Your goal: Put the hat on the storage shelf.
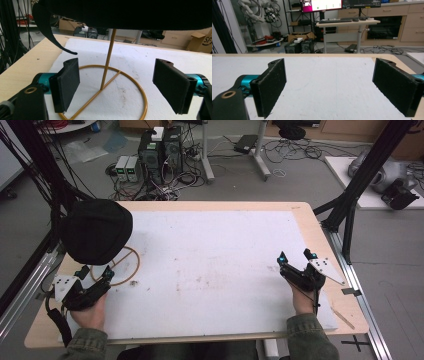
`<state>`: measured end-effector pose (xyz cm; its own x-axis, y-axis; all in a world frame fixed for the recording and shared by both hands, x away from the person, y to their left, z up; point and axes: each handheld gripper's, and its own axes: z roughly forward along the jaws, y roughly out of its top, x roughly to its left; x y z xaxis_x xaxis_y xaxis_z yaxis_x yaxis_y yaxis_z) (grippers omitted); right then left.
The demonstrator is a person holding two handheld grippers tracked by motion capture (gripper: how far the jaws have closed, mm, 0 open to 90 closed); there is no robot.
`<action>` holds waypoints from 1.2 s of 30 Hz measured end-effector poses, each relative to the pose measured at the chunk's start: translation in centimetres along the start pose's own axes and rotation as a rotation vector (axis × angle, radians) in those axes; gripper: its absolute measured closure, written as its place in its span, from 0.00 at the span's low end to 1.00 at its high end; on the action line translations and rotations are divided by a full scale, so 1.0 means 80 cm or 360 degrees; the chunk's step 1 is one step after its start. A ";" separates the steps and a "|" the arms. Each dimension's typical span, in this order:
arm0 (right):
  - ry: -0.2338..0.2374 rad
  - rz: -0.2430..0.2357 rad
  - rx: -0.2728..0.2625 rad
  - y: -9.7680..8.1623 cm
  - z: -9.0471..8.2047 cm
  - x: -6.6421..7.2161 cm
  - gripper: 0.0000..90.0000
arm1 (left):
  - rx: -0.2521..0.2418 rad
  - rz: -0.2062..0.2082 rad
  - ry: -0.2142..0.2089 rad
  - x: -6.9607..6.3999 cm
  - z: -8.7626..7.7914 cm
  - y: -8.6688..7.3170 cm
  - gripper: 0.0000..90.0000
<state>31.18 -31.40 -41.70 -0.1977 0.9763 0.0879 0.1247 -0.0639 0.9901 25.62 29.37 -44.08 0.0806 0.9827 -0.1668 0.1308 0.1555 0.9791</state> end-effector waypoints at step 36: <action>-0.0044 -0.0042 0.0021 -0.001 -0.003 0.005 0.12 | 0.0011 -0.0053 0.0032 0.006 -0.001 -0.001 0.24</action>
<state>30.82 -31.08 -41.73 -0.1741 0.9830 0.0583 0.1326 -0.0352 0.9905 25.57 29.86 -44.23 0.0563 0.9788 -0.1968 0.1397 0.1874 0.9723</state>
